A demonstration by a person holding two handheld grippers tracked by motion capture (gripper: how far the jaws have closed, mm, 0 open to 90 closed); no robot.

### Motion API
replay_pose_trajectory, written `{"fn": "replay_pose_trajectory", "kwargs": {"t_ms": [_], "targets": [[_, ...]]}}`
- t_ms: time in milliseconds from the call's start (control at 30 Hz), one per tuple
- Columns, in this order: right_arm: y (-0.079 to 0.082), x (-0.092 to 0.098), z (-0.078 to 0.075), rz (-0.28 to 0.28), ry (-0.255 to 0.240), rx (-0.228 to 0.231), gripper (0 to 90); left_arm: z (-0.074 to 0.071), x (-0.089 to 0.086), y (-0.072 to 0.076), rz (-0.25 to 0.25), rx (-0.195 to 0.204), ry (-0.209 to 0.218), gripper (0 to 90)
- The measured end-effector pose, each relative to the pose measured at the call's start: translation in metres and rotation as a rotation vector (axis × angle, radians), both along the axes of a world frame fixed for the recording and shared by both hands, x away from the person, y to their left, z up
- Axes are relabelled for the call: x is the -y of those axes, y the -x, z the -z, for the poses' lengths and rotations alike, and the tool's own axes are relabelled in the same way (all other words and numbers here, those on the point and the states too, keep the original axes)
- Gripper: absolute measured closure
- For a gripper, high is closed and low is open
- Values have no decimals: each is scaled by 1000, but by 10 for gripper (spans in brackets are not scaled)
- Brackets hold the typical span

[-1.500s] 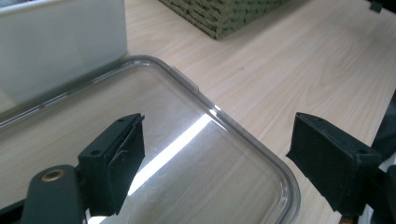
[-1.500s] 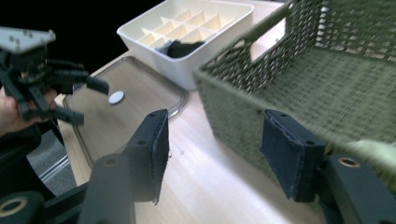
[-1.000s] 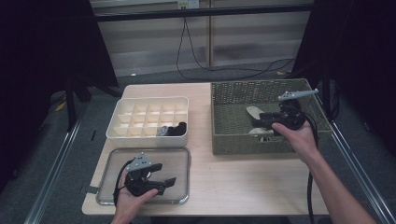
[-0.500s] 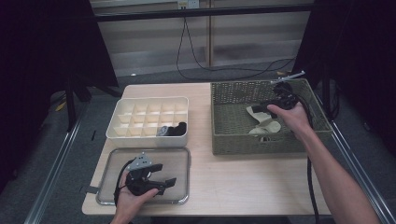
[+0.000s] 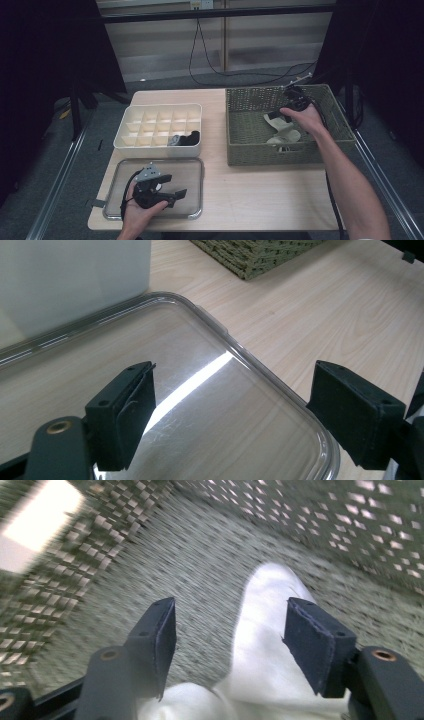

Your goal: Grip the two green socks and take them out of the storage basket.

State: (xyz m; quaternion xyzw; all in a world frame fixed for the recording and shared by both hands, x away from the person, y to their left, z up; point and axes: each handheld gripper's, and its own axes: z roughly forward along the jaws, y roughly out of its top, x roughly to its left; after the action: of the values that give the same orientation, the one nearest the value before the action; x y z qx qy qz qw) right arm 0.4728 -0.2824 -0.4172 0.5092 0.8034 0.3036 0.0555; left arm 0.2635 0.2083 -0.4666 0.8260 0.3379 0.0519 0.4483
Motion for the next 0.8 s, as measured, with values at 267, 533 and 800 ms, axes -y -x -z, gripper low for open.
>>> {"fn": "replay_pose_trajectory", "kwargs": {"t_ms": [267,533,800], "targets": [[-10,6,20,25,54,-76,307,0,-1,-2,-14,3,1,183],[-16,3,35,24,102,-139,274,2,-2,0,-11,1,-15,180],[-20,1,47,24,153,-185,287,6,1,1,10,-14,-28,175]]}}
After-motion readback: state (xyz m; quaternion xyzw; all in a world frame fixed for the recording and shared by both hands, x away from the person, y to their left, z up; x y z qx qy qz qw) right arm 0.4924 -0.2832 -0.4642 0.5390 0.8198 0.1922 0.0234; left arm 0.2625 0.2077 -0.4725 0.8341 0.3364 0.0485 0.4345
